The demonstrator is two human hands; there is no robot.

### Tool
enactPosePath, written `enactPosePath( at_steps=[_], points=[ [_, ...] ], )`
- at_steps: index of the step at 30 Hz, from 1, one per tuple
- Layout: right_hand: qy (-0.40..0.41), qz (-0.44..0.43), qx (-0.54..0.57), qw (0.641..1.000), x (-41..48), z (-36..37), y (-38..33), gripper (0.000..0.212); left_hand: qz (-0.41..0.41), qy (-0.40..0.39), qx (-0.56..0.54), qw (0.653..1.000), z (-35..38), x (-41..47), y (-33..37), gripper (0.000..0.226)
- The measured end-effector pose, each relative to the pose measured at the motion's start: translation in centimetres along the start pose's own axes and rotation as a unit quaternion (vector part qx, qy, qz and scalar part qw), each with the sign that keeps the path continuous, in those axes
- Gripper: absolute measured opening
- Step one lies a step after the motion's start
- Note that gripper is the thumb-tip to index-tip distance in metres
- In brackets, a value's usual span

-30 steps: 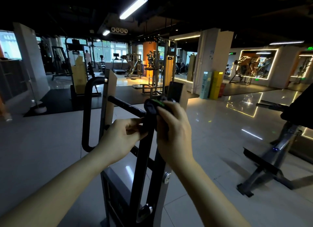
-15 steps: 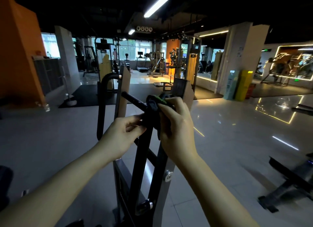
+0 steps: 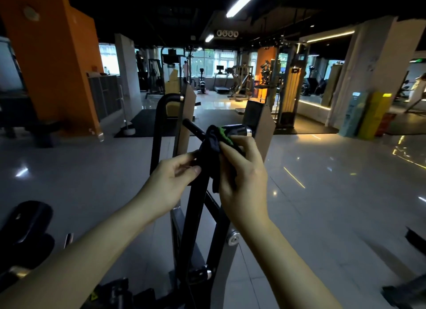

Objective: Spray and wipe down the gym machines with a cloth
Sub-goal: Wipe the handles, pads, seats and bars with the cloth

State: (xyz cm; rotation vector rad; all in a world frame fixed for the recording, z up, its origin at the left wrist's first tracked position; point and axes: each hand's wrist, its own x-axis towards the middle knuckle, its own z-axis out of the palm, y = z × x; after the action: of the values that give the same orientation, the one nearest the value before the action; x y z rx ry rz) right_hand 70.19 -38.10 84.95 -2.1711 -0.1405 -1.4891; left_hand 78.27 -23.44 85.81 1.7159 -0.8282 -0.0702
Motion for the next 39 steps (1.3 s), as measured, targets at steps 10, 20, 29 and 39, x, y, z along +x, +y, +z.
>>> enactPosePath(
  at_steps=[10, 20, 29, 39],
  points=[
    [0.053, 0.004, -0.055, 0.997, 3.1, -1.2, 0.3, 0.026, 0.011, 0.008, 0.001, 1.000, -0.1, 0.2, -0.2, 0.039],
    [0.065, 0.089, 0.033, 0.993, -4.2, 2.5, -1.4, 0.028, -0.037, -0.061, -0.057, 0.996, -0.5, -2.5, -4.3, 0.056],
    [0.044, 0.220, 0.099, 0.970, -9.6, 4.2, -2.0, 0.033, -0.026, -0.070, -0.134, 0.988, 0.2, -4.4, -5.5, 0.053],
    [-0.085, 0.332, 0.124, 0.931, -18.4, 7.6, 1.7, 0.032, -0.139, -0.044, -0.089, 0.985, 2.3, -7.8, -11.4, 0.055]
  ],
)
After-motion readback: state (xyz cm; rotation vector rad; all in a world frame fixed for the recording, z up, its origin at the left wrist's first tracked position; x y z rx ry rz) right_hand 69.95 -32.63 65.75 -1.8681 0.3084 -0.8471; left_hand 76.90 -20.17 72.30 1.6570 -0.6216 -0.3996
